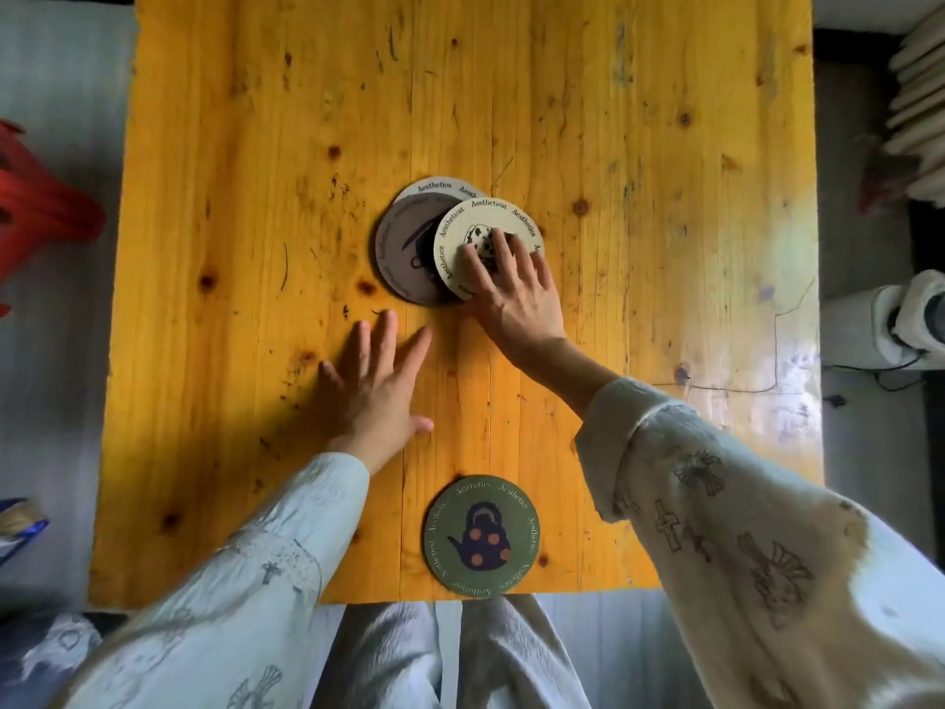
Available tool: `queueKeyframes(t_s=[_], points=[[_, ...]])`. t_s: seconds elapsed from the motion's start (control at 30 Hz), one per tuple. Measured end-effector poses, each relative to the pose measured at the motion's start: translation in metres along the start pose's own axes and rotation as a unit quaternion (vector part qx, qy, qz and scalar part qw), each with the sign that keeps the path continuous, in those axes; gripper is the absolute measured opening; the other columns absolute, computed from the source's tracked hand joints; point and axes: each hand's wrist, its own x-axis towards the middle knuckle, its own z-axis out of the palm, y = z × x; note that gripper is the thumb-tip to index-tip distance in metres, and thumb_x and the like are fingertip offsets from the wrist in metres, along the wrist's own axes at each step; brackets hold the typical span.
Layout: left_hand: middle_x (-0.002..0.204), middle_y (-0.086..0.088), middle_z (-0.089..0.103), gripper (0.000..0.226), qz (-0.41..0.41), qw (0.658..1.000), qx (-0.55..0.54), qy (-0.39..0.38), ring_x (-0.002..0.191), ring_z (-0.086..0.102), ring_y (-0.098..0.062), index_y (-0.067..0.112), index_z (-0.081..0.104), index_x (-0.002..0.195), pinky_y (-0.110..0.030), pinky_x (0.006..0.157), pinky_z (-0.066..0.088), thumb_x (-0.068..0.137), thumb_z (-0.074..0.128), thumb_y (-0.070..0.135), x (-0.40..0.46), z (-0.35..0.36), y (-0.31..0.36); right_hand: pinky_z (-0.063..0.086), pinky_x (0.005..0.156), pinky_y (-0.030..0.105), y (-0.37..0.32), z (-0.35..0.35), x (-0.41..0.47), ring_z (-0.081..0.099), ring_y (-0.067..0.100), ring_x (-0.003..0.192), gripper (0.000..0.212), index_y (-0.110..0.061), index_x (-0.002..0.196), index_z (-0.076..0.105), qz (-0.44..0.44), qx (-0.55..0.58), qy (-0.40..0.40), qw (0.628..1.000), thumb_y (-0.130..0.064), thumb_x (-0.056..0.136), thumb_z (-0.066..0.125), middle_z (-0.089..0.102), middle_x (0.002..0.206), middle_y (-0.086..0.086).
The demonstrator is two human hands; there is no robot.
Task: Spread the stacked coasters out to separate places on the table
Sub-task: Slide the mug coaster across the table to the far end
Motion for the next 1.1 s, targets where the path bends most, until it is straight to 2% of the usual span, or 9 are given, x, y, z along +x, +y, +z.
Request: queueKeyframes(t_s=[0.2, 0.27, 0.37, 0.5, 0.6, 0.73, 0.9, 1.0, 1.1], points=[[0.156, -0.005, -0.011, 0.07, -0.002, 0.995, -0.065, 0.072, 0.141, -0.018, -0.028, 0.029, 0.018, 0.142, -0.066, 0.112, 0.003, 0.085, 0.057, 0.022, 0.002, 0.0, 0.009, 0.006, 0.119, 0.046, 0.023, 0.01, -0.019, 0.006, 0.035, 0.145, 0.055, -0.015, 0.147, 0.006, -0.057, 0.014, 0.003, 0.998, -0.015, 0.097, 0.028, 0.007, 0.158, 0.013], [0.157, -0.007, -0.007, 0.066, 0.038, 0.993, -0.044, 0.105, 0.143, -0.012, -0.028, 0.026, 0.018, 0.142, -0.062, 0.113, 0.011, 0.087, 0.053, 0.024, 0.006, -0.001, 0.019, 0.006, 0.119, 0.045, 0.041, 0.01, -0.027, 0.007, 0.033, 0.146, 0.054, -0.015, 0.147, 0.008, -0.053, 0.018, -0.002, 0.998, -0.014, 0.097, 0.028, 0.009, 0.158, 0.01], [0.157, -0.008, -0.007, 0.071, 0.099, 0.987, -0.004, 0.127, 0.143, -0.011, -0.026, 0.026, 0.007, 0.144, -0.056, 0.116, 0.009, 0.088, 0.051, 0.027, 0.017, -0.001, 0.046, 0.001, 0.118, 0.051, 0.07, 0.009, -0.046, 0.014, 0.037, 0.144, 0.052, -0.011, 0.145, 0.019, -0.064, -0.007, 0.006, 0.998, -0.012, 0.094, 0.029, 0.019, 0.156, 0.01], [0.156, -0.013, -0.006, 0.075, 0.143, 0.982, 0.038, 0.121, 0.143, -0.008, -0.028, 0.023, -0.006, 0.144, -0.047, 0.115, -0.005, 0.09, 0.046, 0.033, 0.038, 0.005, 0.093, 0.024, 0.109, 0.064, 0.112, 0.01, -0.075, 0.041, 0.044, 0.13, 0.051, -0.003, 0.134, 0.043, -0.064, -0.032, 0.045, 0.996, -0.001, 0.085, 0.054, 0.046, 0.142, 0.017], [0.156, -0.01, -0.003, 0.07, 0.181, 0.975, 0.071, 0.105, 0.144, -0.005, -0.026, 0.021, -0.002, 0.144, -0.045, 0.113, -0.011, 0.091, 0.043, 0.035, 0.052, 0.013, 0.122, 0.03, 0.107, 0.06, 0.143, 0.014, -0.092, 0.044, 0.044, 0.127, 0.055, -0.005, 0.134, 0.044, -0.031, -0.009, 0.061, 0.998, 0.001, 0.082, 0.059, 0.048, 0.14, 0.015], [0.157, -0.007, 0.003, 0.064, 0.216, 0.964, 0.084, 0.127, 0.144, -0.002, -0.029, 0.023, 0.013, 0.143, -0.044, 0.114, -0.01, 0.09, 0.048, 0.029, 0.072, 0.019, 0.153, 0.026, 0.113, 0.056, 0.175, 0.026, -0.106, 0.032, 0.039, 0.136, 0.052, -0.011, 0.141, 0.033, -0.017, 0.034, 0.057, 0.998, -0.017, 0.092, 0.051, 0.037, 0.148, 0.016], [0.156, -0.006, 0.015, 0.074, 0.215, 0.964, 0.064, 0.145, 0.144, 0.006, -0.029, 0.026, 0.026, 0.14, -0.049, 0.116, -0.002, 0.076, 0.062, 0.04, 0.091, 0.015, 0.165, 0.006, 0.119, 0.052, 0.206, 0.049, -0.127, 0.008, 0.027, 0.145, 0.06, -0.021, 0.146, 0.015, 0.137, 0.075, 0.067, 0.985, -0.049, 0.094, 0.021, 0.015, 0.156, 0.008], [0.148, -0.009, 0.03, 0.082, 0.148, 0.975, 0.035, 0.164, 0.135, 0.023, -0.032, 0.023, 0.034, 0.137, -0.049, 0.107, 0.027, 0.067, 0.067, 0.052, 0.101, 0.008, 0.19, 0.002, 0.12, 0.05, 0.206, 0.06, -0.132, 0.001, 0.021, 0.144, 0.059, -0.024, 0.146, 0.011, 0.163, 0.084, 0.087, 0.979, -0.05, 0.092, 0.014, 0.009, 0.156, 0.004], [0.139, -0.012, 0.033, 0.083, 0.068, 0.98, -0.08, 0.169, 0.126, 0.026, -0.034, 0.023, 0.035, 0.133, -0.047, 0.098, 0.033, 0.064, 0.071, 0.051, 0.111, 0.002, 0.235, 0.003, 0.12, 0.049, 0.204, 0.064, -0.129, 0.001, 0.02, 0.144, 0.058, -0.024, 0.146, 0.011, 0.173, 0.09, 0.094, 0.976, -0.048, 0.093, 0.013, 0.006, 0.154, 0.0]])
